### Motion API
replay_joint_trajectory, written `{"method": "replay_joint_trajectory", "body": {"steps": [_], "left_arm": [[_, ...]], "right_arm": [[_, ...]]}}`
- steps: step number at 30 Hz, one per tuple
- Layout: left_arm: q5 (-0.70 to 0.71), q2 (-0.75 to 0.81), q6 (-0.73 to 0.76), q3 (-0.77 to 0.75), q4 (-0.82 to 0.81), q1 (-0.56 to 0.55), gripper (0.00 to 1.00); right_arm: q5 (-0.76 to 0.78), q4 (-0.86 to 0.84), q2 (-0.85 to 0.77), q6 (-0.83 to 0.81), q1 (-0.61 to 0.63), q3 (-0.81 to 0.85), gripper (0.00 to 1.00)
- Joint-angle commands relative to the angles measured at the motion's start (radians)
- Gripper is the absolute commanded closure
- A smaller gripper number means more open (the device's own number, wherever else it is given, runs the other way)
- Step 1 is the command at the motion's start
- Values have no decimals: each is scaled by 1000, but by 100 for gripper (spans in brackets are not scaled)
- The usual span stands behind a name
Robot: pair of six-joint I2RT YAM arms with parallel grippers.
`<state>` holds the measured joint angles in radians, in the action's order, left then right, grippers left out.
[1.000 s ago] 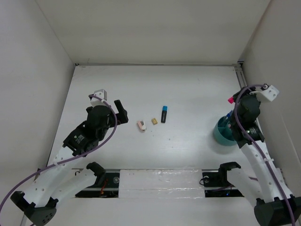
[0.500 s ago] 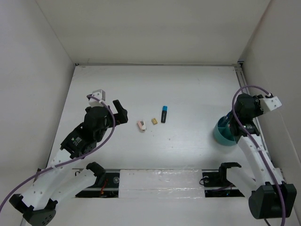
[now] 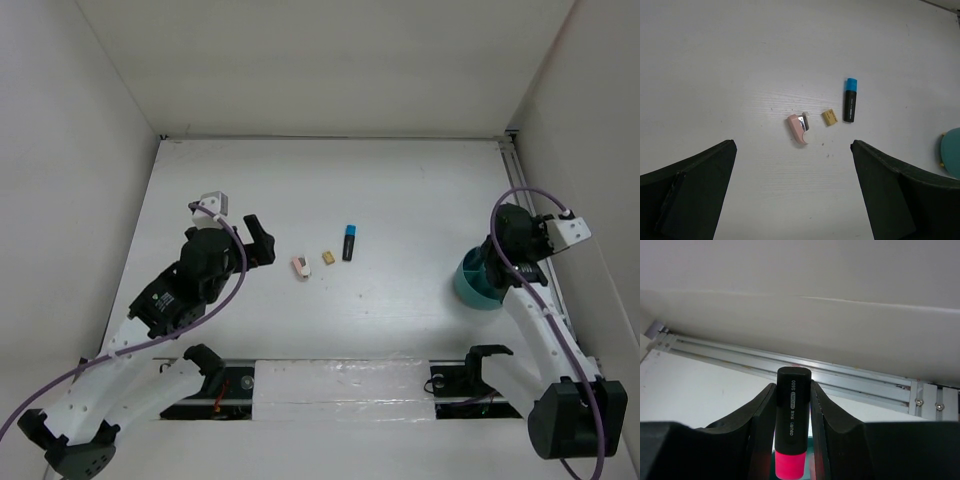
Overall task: Sort the stationery into containers
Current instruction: Place the pen in the storage box.
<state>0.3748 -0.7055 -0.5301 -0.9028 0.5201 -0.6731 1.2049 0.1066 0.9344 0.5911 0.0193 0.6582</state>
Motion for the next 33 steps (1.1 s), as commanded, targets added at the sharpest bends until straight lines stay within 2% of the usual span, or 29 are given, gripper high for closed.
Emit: {"method": "replay_joint_trajectory", "body": {"steps": [1,13,15,20,23,27,33], "left_arm": [[15,15,15,-11,-22,-5,0],[15,6,15,-11,-22,-5,0],[15,-3,15,-11,-22,-5,0],[15,-3,15,-11,-22,-5,0],[15,6,15,-11,-22,-5,0],[24,15,15,-11,-22,-5,0],[24,15,15,-11,-22,-5,0]], "right_arm": [[28,62,-2,87,-5,-14,100],[53,349,159,312,-25,92,100],[42,338,140,309,-25,92,100],[-10,196,54,178,-25,21,100],[-31,174,72,162,-25,21,100],[-19,249,161,206,-25,75,100],[-10,288,192,234,-25,96,100]]}}
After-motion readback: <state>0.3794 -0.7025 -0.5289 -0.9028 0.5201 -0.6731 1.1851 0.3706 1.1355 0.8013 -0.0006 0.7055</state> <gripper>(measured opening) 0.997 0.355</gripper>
